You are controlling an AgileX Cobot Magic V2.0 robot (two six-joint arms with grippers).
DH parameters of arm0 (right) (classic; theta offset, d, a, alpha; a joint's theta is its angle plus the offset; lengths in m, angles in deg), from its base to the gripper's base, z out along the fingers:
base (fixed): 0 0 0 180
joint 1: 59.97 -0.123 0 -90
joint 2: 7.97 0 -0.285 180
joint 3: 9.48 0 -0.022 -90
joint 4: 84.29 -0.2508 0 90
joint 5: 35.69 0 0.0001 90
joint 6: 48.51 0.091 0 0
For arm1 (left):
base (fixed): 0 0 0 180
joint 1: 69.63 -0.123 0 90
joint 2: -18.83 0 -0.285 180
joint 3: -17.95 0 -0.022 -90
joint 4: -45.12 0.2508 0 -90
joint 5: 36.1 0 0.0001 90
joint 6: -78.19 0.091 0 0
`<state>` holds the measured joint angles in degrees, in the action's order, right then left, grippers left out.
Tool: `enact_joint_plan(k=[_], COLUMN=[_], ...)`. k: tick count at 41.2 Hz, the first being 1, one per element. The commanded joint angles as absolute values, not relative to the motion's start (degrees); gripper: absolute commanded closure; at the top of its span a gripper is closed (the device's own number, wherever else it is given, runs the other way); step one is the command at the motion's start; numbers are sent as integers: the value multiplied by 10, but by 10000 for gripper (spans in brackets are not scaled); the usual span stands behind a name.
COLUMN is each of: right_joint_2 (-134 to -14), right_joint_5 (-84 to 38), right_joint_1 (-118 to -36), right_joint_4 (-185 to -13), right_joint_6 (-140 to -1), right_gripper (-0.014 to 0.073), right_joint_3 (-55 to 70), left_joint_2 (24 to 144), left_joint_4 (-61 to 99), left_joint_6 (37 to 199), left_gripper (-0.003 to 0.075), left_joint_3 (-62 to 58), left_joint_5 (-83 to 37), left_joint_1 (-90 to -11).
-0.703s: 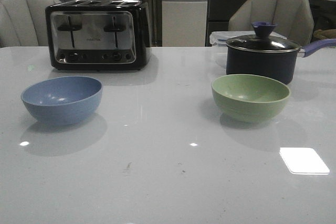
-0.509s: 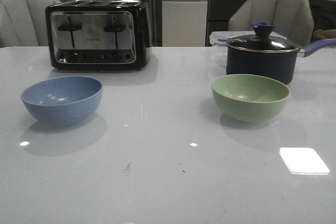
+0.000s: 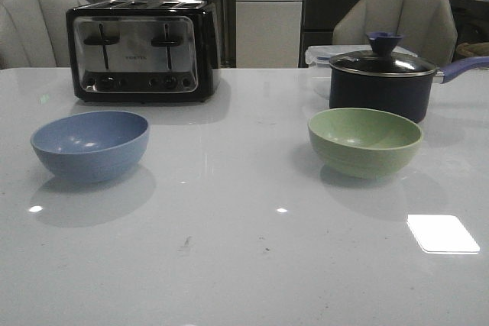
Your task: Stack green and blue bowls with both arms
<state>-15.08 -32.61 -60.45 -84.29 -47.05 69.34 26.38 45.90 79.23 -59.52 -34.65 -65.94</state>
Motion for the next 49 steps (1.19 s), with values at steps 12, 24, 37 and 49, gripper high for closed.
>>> enact_joint_plan(k=[12, 24, 37, 49], right_joint_2=[-141, -142, -252, -430], right_joint_5=[-392, -374, -232, -98], right_joint_1=[-601, -601, -601, -601], right_joint_4=[-835, -833, -818, -818], right_joint_6=[-470, -470, -470, -470], right_gripper=[566, 566, 566, 566], right_joint_3=[692, 620, 442, 350], left_joint_2=[253, 256, 374, 532], left_joint_4=[455, 455, 455, 455], left_joint_6=[788, 788, 788, 794], left_gripper=[627, 627, 627, 627], left_joint_3=[-597, -501, -288, -221], left_joint_5=[-410, -425, -229, -90], left_joint_1=[-654, -654, -654, -654])
